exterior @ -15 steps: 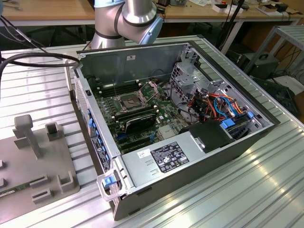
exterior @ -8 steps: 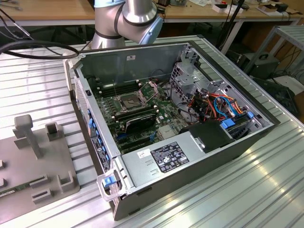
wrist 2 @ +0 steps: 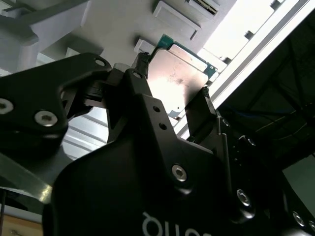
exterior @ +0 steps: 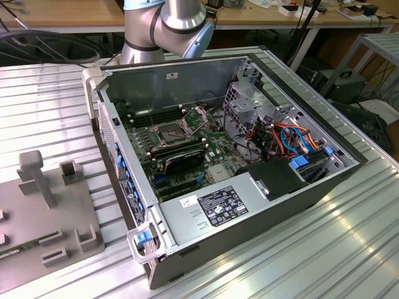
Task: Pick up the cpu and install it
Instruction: 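Pick up the cpu and move it towards the insertion slot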
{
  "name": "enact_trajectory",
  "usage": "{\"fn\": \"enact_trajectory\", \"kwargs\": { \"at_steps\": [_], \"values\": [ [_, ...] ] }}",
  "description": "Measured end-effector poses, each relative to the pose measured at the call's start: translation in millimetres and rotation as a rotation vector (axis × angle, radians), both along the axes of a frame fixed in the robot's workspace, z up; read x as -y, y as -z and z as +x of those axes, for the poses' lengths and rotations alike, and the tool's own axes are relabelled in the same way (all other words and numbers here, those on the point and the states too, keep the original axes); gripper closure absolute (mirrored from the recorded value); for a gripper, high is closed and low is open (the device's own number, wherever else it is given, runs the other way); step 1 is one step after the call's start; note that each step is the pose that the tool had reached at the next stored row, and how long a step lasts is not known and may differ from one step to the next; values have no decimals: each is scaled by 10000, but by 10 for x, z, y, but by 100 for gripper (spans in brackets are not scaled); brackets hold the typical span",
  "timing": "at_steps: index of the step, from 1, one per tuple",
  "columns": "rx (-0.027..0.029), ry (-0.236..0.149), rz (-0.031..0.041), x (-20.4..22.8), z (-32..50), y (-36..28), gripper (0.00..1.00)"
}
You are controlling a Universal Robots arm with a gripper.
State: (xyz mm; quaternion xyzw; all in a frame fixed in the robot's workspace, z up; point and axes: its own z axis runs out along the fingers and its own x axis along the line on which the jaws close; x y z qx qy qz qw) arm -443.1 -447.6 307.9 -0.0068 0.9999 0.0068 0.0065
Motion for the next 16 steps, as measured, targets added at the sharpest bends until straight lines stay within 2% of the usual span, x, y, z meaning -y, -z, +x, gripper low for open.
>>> {"fn": "enact_trajectory", "kwargs": {
  "at_steps": [3, 4, 10, 16],
  "values": [
    [1, 0, 0, 0, 0, -105, 45],
    [0, 0, -1, 0, 0, -159, 45],
    [2, 0, 0, 0, 0, -354, 45],
    [2, 0, 0, 0, 0, -466, 45]
  ]
}}
